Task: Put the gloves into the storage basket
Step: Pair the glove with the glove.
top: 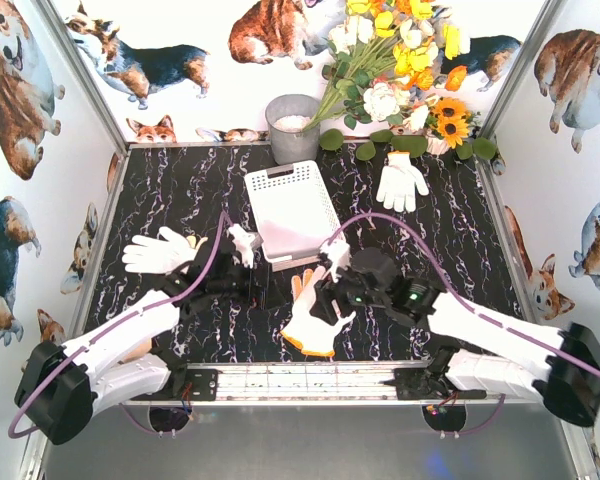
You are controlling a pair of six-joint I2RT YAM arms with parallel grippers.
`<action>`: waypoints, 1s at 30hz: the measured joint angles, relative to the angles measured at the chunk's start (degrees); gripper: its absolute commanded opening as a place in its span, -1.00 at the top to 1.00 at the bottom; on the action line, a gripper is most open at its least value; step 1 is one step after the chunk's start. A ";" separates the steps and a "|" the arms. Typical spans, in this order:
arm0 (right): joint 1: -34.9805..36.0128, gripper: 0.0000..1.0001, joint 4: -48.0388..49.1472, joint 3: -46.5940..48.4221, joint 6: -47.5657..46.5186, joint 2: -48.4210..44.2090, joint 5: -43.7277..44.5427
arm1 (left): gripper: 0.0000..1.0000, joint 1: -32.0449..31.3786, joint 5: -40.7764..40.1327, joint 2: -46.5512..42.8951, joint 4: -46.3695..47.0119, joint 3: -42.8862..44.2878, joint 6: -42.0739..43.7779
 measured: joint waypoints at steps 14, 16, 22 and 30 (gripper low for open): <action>-5.95 -0.13 -8.37 -2.58 36.72 -3.02 17.11 | -0.02 -5.70 -1.09 5.16 13.55 -7.76 -12.76; -8.87 -0.13 -8.87 -4.26 39.65 -2.45 17.57 | 0.00 -5.70 -1.05 6.95 15.15 -7.76 -13.31; -15.10 -0.10 -8.98 -4.90 42.05 0.59 18.08 | 0.13 -6.40 -0.59 11.19 18.10 -7.76 -14.47; -17.27 -0.09 -2.80 -5.62 44.24 9.16 17.64 | 0.17 -7.96 -0.13 15.12 21.05 -7.10 -14.86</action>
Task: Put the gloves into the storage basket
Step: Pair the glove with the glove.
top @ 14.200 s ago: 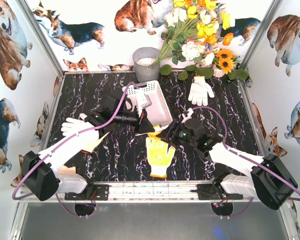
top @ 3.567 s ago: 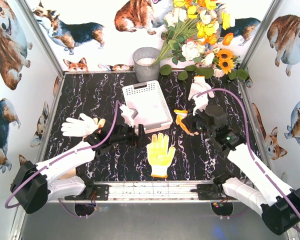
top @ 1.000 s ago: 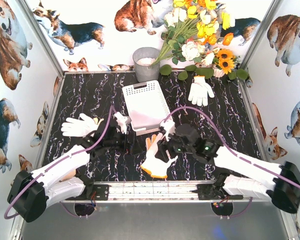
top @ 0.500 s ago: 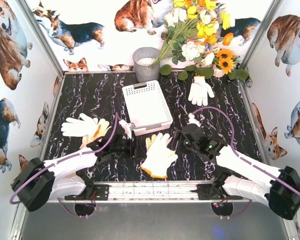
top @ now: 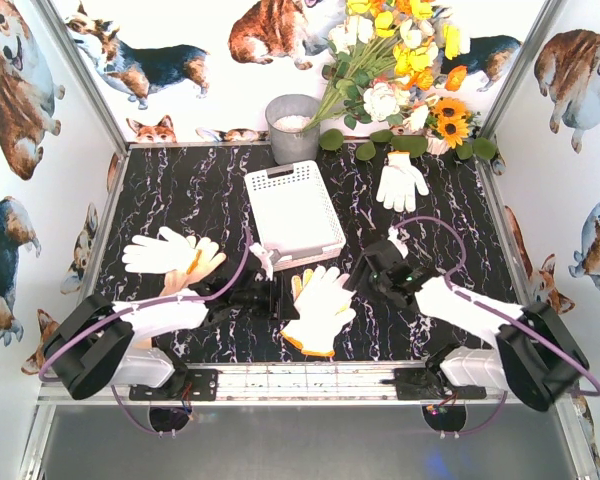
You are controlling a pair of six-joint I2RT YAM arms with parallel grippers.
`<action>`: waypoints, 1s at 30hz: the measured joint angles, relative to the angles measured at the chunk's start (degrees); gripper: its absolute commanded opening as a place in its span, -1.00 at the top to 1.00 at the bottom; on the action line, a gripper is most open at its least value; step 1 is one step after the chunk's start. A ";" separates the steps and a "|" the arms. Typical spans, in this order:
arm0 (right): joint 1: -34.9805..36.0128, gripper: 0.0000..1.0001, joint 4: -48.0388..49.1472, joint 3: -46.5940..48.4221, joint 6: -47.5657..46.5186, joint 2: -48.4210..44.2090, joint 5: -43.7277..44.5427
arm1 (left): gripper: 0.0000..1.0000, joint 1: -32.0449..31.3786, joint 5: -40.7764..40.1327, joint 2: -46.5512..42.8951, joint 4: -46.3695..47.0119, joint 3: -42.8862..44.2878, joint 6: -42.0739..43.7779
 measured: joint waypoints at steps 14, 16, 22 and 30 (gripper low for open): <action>-0.17 0.17 8.22 3.54 -1.05 11.43 0.22 | 0.45 -0.24 0.00 6.14 2.45 0.48 0.98; -0.17 0.32 8.90 4.07 -1.42 12.52 0.20 | 0.55 -0.24 0.02 6.51 2.86 0.52 1.11; -0.24 1.00 10.05 4.57 -2.03 14.51 -0.22 | 0.94 -0.26 0.28 7.30 3.52 0.98 1.27; -0.26 1.00 10.10 4.57 -3.67 14.29 -1.55 | 1.00 -0.39 0.90 6.19 3.72 1.27 0.37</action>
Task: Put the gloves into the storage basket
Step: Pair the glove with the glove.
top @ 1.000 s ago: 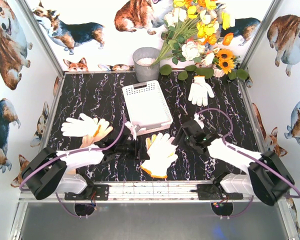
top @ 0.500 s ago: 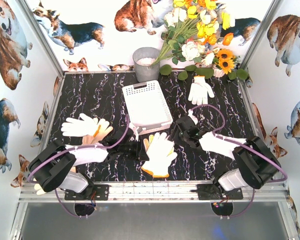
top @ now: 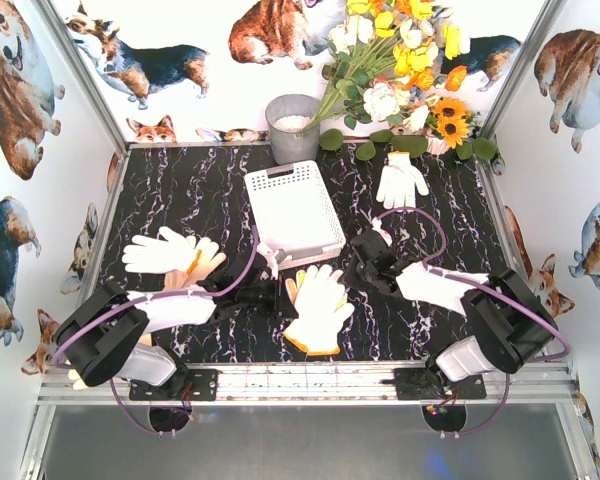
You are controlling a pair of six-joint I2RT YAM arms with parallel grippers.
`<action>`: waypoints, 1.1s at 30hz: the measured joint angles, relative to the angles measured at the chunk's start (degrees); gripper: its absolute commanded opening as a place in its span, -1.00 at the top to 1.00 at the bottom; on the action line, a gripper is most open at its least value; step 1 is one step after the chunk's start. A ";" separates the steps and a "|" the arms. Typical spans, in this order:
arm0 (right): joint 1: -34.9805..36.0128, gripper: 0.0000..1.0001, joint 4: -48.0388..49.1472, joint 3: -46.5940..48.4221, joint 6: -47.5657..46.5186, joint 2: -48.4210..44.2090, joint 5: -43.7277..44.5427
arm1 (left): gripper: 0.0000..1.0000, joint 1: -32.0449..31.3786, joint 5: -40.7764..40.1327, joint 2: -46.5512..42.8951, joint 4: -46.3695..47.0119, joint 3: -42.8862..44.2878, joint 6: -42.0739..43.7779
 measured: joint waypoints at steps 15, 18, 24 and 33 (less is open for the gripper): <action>0.00 1.00 -2.32 4.33 -6.36 -5.22 -4.37 | 1.00 -1.44 -1.42 -6.43 -1.07 0.15 -11.58; 0.00 1.00 -3.02 6.51 -7.96 -4.33 -4.74 | 1.00 -3.23 -3.10 -6.43 -3.28 1.36 -13.60; 0.00 1.00 -3.74 9.29 -10.78 -3.54 -5.18 | 1.00 -5.86 -6.43 -6.40 -5.42 2.99 -17.55; 0.00 1.00 -3.89 10.51 -13.11 0.42 -7.02 | 1.00 -8.02 -9.01 -4.90 -5.66 2.97 -22.23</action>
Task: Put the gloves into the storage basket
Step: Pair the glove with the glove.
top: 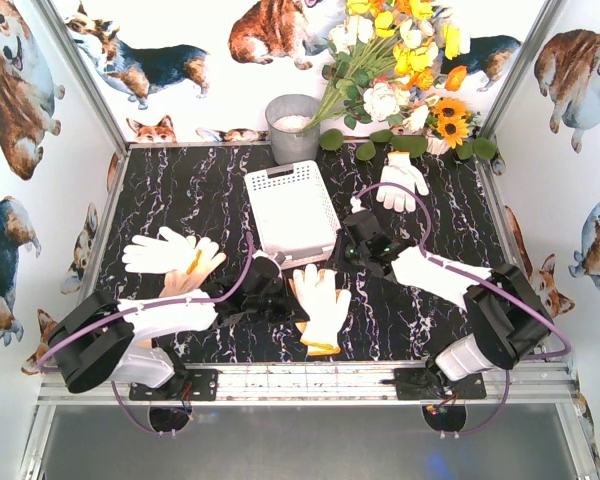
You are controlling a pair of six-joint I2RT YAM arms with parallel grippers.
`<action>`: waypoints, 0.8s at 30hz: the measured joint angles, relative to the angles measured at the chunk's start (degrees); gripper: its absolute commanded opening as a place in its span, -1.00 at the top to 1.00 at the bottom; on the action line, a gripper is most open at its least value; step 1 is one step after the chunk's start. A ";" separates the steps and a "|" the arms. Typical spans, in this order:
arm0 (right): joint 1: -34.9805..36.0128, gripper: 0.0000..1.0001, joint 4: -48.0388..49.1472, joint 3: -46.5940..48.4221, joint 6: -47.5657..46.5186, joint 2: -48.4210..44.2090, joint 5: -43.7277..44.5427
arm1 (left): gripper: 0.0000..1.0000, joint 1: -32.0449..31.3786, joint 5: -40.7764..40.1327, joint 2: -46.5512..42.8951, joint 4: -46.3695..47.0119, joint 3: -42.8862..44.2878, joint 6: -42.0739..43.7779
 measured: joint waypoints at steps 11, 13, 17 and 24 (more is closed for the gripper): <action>0.04 1.00 0.04 1.07 -0.96 1.18 -1.46 | 1.00 -2.08 -1.01 1.97 0.07 0.02 -2.78; 0.07 1.00 0.09 1.49 -1.22 1.27 -1.62 | 1.00 -2.19 -1.09 2.05 0.20 0.00 -3.30; 0.17 1.00 0.09 2.32 -1.51 1.81 -1.79 | 1.00 -2.67 -1.53 2.05 0.24 0.02 -4.04; 0.52 1.00 0.24 3.08 -1.81 3.30 -1.81 | 1.00 -3.19 -1.51 2.73 1.51 0.00 -5.18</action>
